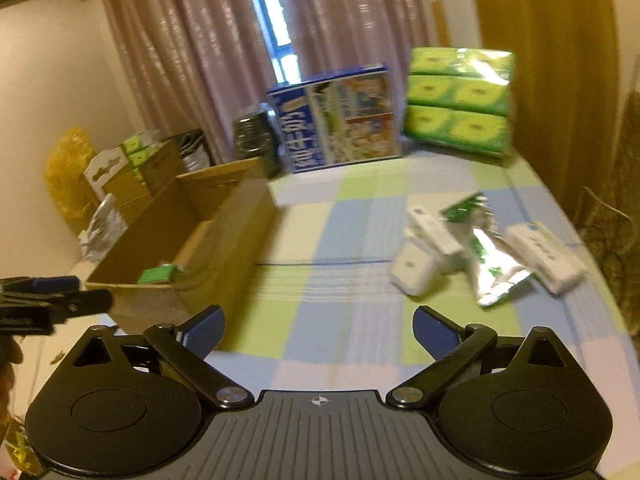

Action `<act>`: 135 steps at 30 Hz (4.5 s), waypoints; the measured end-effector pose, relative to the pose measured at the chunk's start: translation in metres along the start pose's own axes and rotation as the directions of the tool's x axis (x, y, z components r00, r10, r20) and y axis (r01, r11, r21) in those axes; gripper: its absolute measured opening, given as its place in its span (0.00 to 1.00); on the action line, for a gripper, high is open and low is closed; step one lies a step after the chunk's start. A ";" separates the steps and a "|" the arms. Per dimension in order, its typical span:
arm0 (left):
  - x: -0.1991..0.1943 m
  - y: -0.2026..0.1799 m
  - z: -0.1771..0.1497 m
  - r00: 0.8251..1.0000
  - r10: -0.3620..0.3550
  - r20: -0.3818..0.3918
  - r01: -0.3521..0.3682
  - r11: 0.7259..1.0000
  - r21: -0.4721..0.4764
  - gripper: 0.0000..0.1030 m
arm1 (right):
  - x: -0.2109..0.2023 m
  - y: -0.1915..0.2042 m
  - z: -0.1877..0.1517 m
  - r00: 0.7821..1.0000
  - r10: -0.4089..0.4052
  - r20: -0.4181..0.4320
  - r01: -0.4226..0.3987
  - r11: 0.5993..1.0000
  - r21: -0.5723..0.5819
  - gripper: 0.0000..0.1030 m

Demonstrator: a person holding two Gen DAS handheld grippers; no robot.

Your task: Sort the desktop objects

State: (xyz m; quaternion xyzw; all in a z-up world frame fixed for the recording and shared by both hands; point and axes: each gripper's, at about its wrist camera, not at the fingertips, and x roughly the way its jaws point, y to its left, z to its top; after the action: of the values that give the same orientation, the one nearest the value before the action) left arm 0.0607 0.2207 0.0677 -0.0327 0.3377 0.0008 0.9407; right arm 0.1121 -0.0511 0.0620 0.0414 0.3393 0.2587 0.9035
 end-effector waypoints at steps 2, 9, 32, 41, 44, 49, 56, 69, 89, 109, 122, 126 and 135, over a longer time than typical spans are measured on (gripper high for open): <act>-0.002 -0.010 -0.002 1.000 -0.011 0.006 0.011 1.000 0.009 0.90 | -0.011 -0.013 -0.006 0.999 -0.031 0.010 0.031 1.000 0.004 0.98; -0.004 -0.041 -0.004 0.998 -0.053 0.015 0.052 0.998 0.027 0.99 | -0.043 -0.053 -0.023 0.993 -0.111 0.032 0.110 0.994 0.029 0.98; 0.038 -0.124 -0.004 0.987 -0.151 -0.055 0.156 0.980 0.122 0.99 | -0.079 -0.133 -0.013 0.972 -0.223 0.078 0.220 0.974 0.049 0.98; 0.062 -0.150 0.008 0.982 -0.176 -0.072 0.186 0.968 0.170 0.99 | -0.077 -0.167 -0.003 0.967 -0.248 0.058 0.247 0.969 0.029 0.98; 0.074 -0.160 0.013 0.983 -0.168 -0.076 0.180 0.961 0.209 0.99 | -0.071 -0.176 0.003 0.967 -0.252 0.047 0.251 0.968 0.016 0.98; 0.097 -0.173 0.022 0.982 -0.177 -0.064 0.188 0.944 0.271 0.99 | -0.056 -0.190 0.011 0.971 -0.238 0.033 0.239 0.970 -0.037 0.98; 0.141 -0.185 0.030 0.970 -0.229 -0.085 0.245 0.915 0.321 0.98 | -0.017 -0.216 0.019 0.974 -0.225 -0.019 0.222 0.970 -0.099 0.98; 0.237 -0.196 0.034 0.957 -0.231 -0.175 0.278 0.898 0.340 0.89 | 0.059 -0.257 0.039 0.984 -0.153 -0.087 0.135 0.974 -0.181 0.97; 0.315 -0.206 0.034 0.934 -0.279 -0.221 0.342 0.877 0.337 0.70 | 0.140 -0.283 0.066 0.972 -0.124 -0.198 0.080 0.973 -0.218 0.83; 0.339 -0.197 0.036 0.918 -0.317 -0.239 0.381 0.873 0.305 0.74 | 0.178 -0.293 0.055 0.947 -0.135 -0.291 0.071 0.973 -0.220 0.69; 0.337 -0.187 0.031 0.906 -0.337 -0.258 0.395 0.891 0.224 0.62 | 0.154 -0.287 0.038 0.940 -0.184 -0.287 0.139 0.975 -0.171 0.67; 0.316 -0.187 0.022 0.915 -0.321 -0.244 0.373 0.904 0.210 0.44 | 0.134 -0.287 0.026 0.937 -0.194 -0.290 0.167 0.979 -0.115 0.67; 0.268 -0.192 -0.005 0.917 -0.315 -0.246 0.375 0.890 0.258 0.34 | 0.088 -0.267 -0.004 0.941 -0.185 -0.283 0.168 0.982 -0.085 0.67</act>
State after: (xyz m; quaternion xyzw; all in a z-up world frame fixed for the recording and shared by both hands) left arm 0.2683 0.0231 -0.0948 0.0509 0.4141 -0.2217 0.8814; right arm 0.2825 -0.2382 -0.0596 -0.0546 0.4622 0.1899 0.8645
